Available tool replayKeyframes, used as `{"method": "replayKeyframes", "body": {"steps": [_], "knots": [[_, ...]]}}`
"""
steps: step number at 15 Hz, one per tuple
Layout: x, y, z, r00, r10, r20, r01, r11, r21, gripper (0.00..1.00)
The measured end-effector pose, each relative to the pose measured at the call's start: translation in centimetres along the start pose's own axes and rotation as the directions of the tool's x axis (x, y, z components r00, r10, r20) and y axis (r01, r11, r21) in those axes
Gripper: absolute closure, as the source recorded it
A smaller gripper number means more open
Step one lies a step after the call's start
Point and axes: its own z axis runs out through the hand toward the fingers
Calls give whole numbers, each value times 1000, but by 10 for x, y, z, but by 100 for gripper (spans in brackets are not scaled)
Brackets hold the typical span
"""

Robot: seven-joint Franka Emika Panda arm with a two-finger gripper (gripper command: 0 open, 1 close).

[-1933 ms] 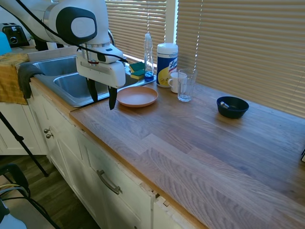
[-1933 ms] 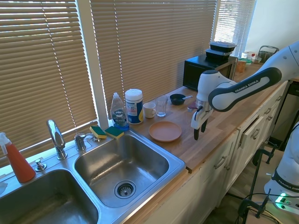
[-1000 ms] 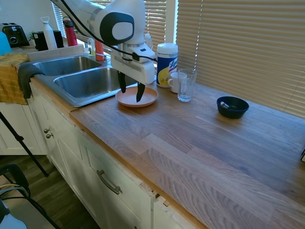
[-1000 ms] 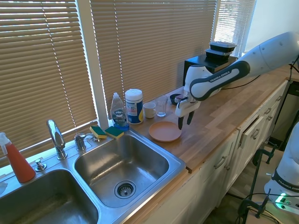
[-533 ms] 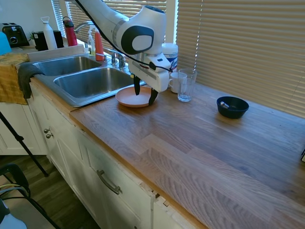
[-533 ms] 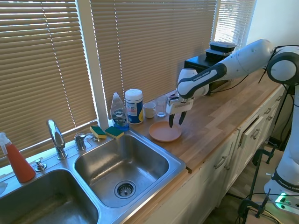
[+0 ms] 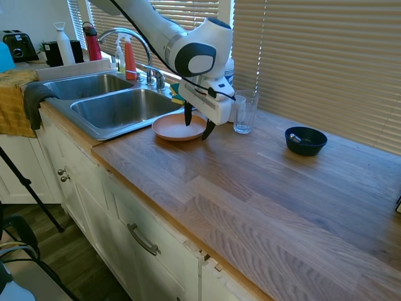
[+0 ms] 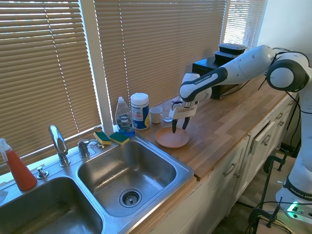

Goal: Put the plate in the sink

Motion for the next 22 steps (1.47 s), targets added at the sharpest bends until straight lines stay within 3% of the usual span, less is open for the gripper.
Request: {"method": "replayKeyframes", "body": {"steps": [18, 22], "knots": [[15, -1, 9, 997, 11, 80, -14, 999, 47, 100], [20, 3, 4, 989, -26, 142, 15, 997, 76, 100]]}}
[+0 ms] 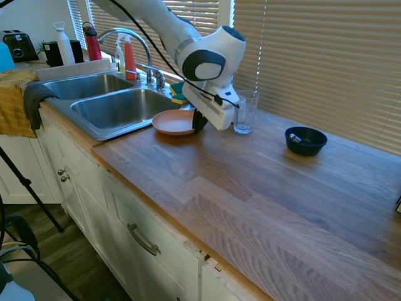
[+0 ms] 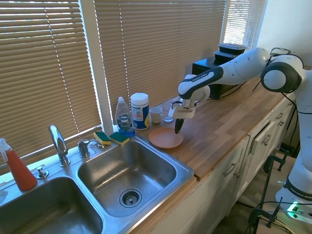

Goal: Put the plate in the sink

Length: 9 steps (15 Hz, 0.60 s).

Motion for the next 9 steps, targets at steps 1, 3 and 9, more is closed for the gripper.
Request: {"method": "replayKeyframes", "body": {"steps": [1, 3, 9], "knots": [[1, 0, -4, 1000, -14, 12, 14, 1000, 10, 100], [1, -5, -11, 999, -43, 21, 43, 999, 29, 100], [-75, -75, -42, 989, -142, -28, 143, 989, 31, 100]]}}
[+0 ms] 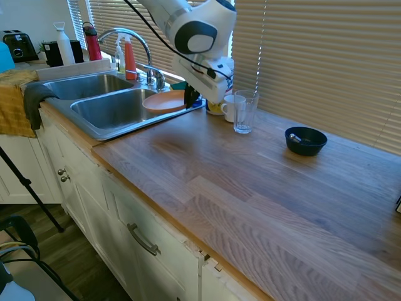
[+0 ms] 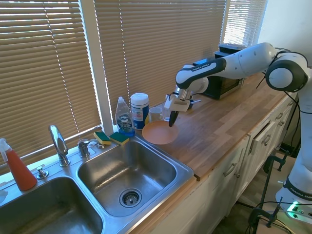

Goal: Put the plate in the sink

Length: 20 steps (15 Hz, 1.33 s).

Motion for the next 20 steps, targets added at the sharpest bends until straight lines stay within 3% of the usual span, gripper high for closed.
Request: {"method": "replayKeyframes", "body": {"steps": [7, 12, 17, 20], "knots": [[-106, -107, 35, 998, -55, -33, 52, 995, -83, 100], [-111, -125, 60, 992, -123, -12, 122, 989, -86, 100], [-130, -154, 128, 982, -191, 0, 190, 977, -101, 100], [-145, -163, 178, 978, -209, 0, 206, 966, -158, 100]]}}
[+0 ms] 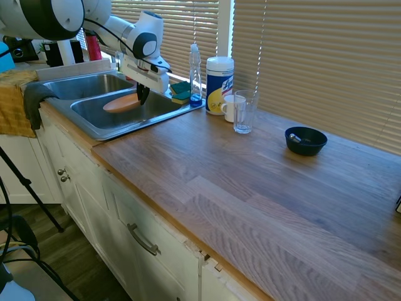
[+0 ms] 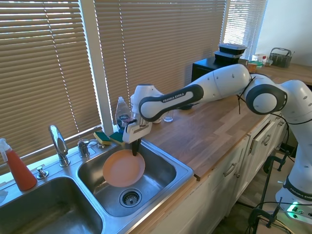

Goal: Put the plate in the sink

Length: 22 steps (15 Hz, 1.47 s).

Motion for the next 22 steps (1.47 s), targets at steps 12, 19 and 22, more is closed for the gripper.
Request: {"method": "replayKeyframes", "body": {"steps": [12, 19, 22], "knots": [[-3, -23, 92, 997, -35, 72, 53, 964, -261, 0], [3, -31, 85, 996, -42, 75, 61, 959, -275, 0], [1, -34, 80, 996, -46, 75, 65, 959, -275, 0]]}}
